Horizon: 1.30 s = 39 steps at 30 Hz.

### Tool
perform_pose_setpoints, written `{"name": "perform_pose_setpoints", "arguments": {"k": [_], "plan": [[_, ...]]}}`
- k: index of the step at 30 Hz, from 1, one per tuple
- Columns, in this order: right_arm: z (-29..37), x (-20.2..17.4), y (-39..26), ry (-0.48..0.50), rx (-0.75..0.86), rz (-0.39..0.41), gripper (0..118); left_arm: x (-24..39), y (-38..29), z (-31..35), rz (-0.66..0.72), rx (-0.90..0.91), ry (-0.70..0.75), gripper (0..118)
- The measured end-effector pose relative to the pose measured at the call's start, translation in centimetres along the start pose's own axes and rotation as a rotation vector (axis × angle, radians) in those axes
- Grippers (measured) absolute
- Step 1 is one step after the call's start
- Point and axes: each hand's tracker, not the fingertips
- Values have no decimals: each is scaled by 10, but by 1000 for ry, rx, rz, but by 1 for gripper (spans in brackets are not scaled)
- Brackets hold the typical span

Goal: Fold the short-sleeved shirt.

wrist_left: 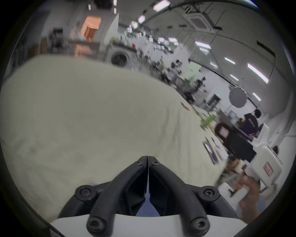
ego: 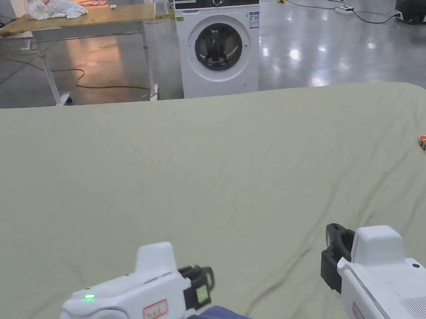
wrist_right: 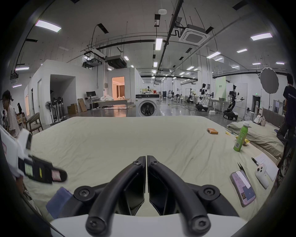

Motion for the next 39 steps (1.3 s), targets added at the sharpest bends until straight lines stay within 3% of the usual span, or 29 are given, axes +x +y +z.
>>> {"name": "perform_pose_setpoints", "arguments": {"k": [9, 14, 22, 32, 35, 39], "plan": [[-1, -15, 21, -40, 141, -24, 1, -16, 1, 55, -305, 493, 515, 3], [-1, -14, 30, -67, 194, -35, 1, -28, 0, 71, -288, 597, 658, 3], [12, -14, 29, -60, 180, -17, 1, -39, -7, 80, -293, 591, 648, 3], [51, -76, -85, 216, -179, 82, 1, -51, -28, 77, -267, 472, 583, 3], [37, -88, -119, 187, -263, 114, 1, -53, -36, 75, -264, 434, 563, 4], [20, -83, -146, 161, -281, 76, 1, -57, -44, 76, -236, 333, 481, 7]]}}
